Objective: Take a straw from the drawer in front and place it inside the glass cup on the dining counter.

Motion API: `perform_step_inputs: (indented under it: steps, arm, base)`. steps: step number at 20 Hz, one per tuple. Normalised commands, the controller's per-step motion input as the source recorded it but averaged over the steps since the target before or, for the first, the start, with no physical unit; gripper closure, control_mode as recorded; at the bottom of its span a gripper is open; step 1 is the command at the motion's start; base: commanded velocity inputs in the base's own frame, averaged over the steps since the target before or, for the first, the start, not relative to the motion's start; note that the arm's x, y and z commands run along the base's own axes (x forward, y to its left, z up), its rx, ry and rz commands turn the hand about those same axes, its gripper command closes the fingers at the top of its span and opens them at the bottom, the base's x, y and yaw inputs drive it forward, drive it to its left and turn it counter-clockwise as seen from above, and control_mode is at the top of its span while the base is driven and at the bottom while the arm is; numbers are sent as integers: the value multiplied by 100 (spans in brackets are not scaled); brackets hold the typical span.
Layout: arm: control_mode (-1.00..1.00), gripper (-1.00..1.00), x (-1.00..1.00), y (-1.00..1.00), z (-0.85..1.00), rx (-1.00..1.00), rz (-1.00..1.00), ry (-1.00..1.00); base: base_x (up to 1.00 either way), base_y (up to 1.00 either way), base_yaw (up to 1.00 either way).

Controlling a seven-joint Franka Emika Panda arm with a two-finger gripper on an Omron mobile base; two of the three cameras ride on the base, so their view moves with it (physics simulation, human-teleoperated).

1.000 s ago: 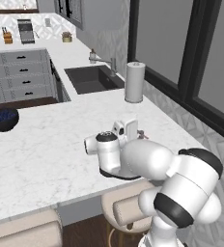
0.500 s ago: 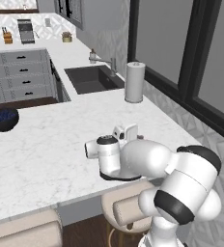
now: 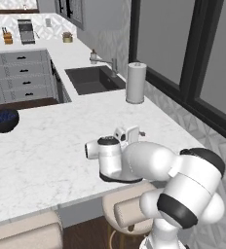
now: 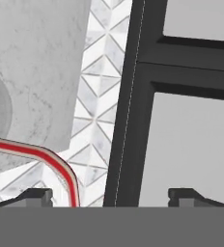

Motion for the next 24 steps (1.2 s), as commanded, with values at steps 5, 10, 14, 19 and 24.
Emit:
perform_step_inputs:
  steps: [5,10,14,19,24]
  arm:
    - [-100,-100,0,0,0,19,0,0]
    - [-100,-100,0,0,0,32,0,3]
    - [-100,-100,0,0,5,42,0,5]
    - [-100,-100,-25,0,49,46,0,0]
    - [-100,-100,-48,0,68,52,0,0]
  base:
    - [0,0,0]
    - [0,0,0]
    - [0,0,0]
    - [0,0,0]
    - [0,0,0]
